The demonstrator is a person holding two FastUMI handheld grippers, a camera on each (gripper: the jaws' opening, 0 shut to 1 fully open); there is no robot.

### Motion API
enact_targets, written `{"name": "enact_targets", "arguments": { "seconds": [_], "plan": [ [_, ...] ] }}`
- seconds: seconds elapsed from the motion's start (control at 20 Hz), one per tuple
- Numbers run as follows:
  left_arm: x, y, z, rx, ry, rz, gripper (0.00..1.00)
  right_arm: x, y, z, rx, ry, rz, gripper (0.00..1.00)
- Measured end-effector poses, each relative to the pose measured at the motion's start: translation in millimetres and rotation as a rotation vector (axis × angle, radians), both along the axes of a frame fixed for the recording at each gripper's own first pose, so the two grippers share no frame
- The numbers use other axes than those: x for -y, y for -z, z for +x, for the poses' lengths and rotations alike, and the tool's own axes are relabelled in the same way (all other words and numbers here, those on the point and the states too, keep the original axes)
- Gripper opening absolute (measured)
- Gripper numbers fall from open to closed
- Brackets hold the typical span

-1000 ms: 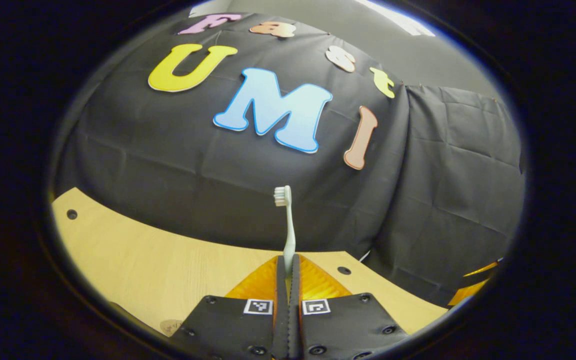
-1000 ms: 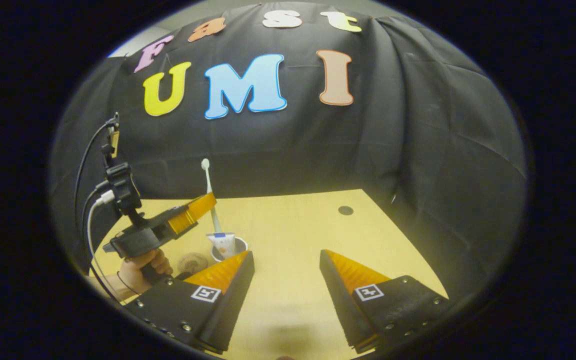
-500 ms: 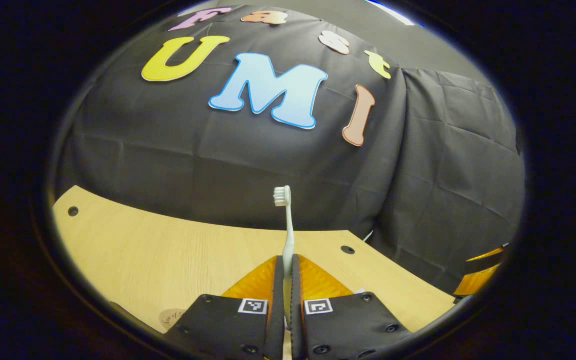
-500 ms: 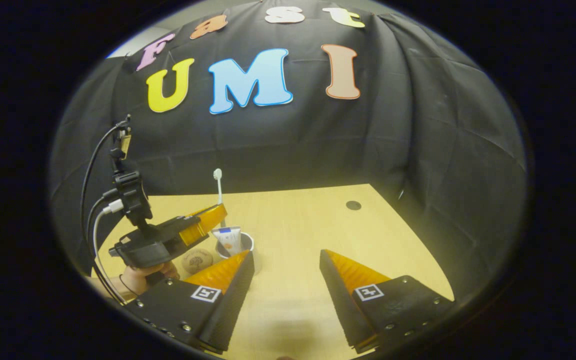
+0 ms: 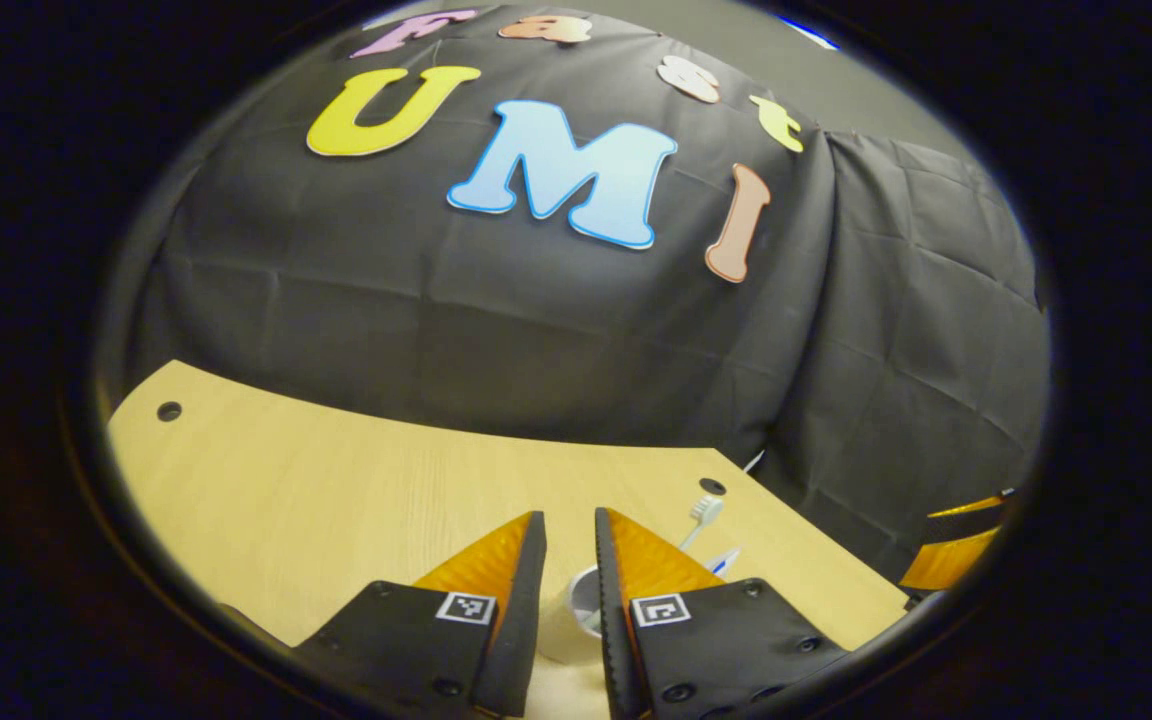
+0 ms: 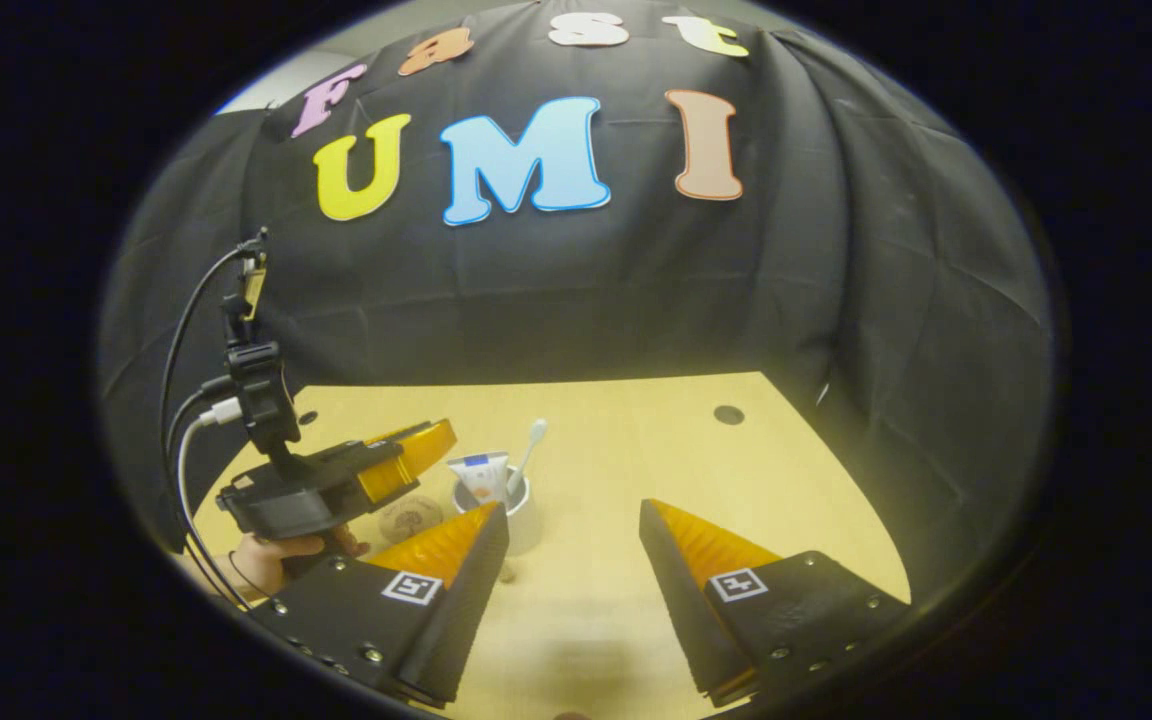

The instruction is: Put the toothbrush and toothpaste on the desktop into the cup, then pick up the cup and place it on the coaster on the desktop.

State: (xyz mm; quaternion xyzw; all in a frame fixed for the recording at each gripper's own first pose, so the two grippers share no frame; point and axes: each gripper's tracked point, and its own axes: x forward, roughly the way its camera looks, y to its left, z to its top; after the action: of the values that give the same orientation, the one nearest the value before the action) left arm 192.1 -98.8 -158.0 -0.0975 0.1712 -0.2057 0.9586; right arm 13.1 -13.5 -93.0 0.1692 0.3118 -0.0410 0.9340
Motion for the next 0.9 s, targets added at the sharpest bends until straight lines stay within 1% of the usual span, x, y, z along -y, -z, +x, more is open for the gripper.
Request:
{"name": "enact_targets", "arguments": {
  "seconds": [0.1,0.15,0.25,0.35,0.45,0.5,0.6,0.65,0.75,0.9],
  "plan": [
    [-13,-11,-7,0.01,-0.029,0.007,0.49,-9,4,2,-0.01,-0.026,0.004,0.82],
    [-18,-15,-12,0.013,-0.043,0.013,0.57,-13,6,3,-0.018,-0.04,0.004,0.81],
    [-30,-23,-21,0.021,-0.063,0.013,0.63,-25,9,6,-0.034,-0.07,0.011,0.82],
    [-42,-35,-30,0.04,-0.088,0.003,0.63,-35,16,7,-0.058,-0.1,0.01,0.82],
    [-53,-48,-38,0.059,-0.113,-0.005,0.76,-45,20,11,-0.078,-0.125,0.014,0.82],
    [-58,-54,-43,0.067,-0.124,-0.007,0.85,-51,23,13,-0.089,-0.14,0.018,0.82],
    [-72,-63,-51,0.083,-0.155,-0.002,0.85,-60,31,14,-0.117,-0.157,0.025,0.82],
    [-78,-68,-56,0.089,-0.163,-0.002,0.92,-63,36,15,-0.131,-0.162,0.025,0.82],
    [-91,-74,-63,0.099,-0.183,0.009,0.96,-68,44,18,-0.163,-0.167,0.025,0.82],
    [-106,-81,-75,0.099,-0.208,0.026,0.96,-77,58,22,-0.219,-0.169,0.044,0.82]
  ]
}}
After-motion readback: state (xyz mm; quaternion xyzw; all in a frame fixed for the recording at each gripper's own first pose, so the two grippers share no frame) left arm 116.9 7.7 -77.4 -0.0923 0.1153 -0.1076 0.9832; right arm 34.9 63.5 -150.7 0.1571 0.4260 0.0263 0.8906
